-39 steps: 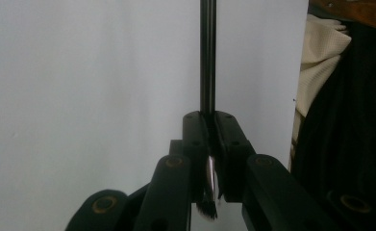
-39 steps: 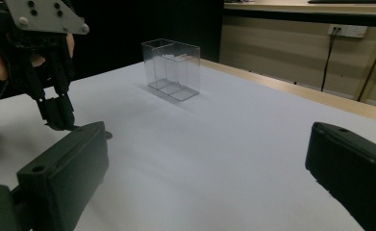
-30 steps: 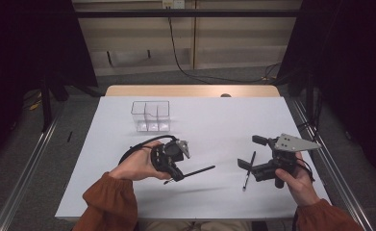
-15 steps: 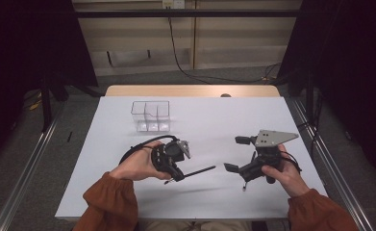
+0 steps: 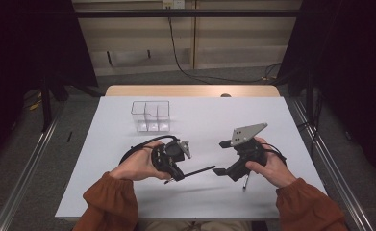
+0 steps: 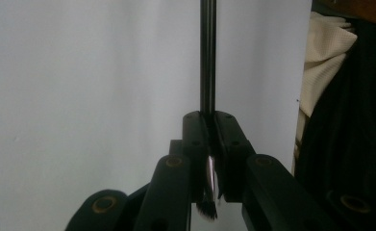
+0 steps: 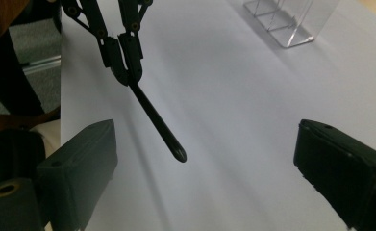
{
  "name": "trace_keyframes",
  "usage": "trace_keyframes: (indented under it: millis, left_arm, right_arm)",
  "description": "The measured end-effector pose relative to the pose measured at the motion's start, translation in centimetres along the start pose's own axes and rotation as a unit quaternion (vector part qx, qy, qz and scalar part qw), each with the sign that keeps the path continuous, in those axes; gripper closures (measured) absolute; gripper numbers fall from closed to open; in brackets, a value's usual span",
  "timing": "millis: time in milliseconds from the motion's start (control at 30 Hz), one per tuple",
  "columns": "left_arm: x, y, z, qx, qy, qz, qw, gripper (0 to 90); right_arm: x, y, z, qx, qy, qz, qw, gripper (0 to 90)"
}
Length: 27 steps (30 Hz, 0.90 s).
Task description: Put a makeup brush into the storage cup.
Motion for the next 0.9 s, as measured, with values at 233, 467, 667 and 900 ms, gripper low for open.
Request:
trace_keyframes:
  millis: [233,467,667,900]
  left_arm:
    - [0.2,0.2,0.0,0.000,0.001,0.001,1.0000,84.4]
    - [0.3,0.4,0.0,-0.005,0.006,-0.002,1.0000,84.4]
    - [0.3,0.5,0.0,-0.004,0.004,-0.004,1.0000,84.3]
    - [0.3,0.8,0.1,-0.009,0.007,-0.002,0.9999,84.3]
  right_arm:
    - [-0.1,1.1,0.4,-0.080,-0.010,0.032,0.9963,7.1]
    - [-0.1,2.3,0.3,-0.148,-0.030,0.068,0.9861,7.9]
    - [-0.1,2.9,0.7,-0.196,-0.049,0.074,0.9765,14.0]
    - [-0.3,3.6,0.9,-0.221,-0.071,0.099,0.9676,34.7]
Point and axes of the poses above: each handheld gripper's, and its own axes: y roughly forward along the jaws, z roughly out of its top, x roughly to its right, the point moved 4 cm from there along y, roughly forward along the jaws
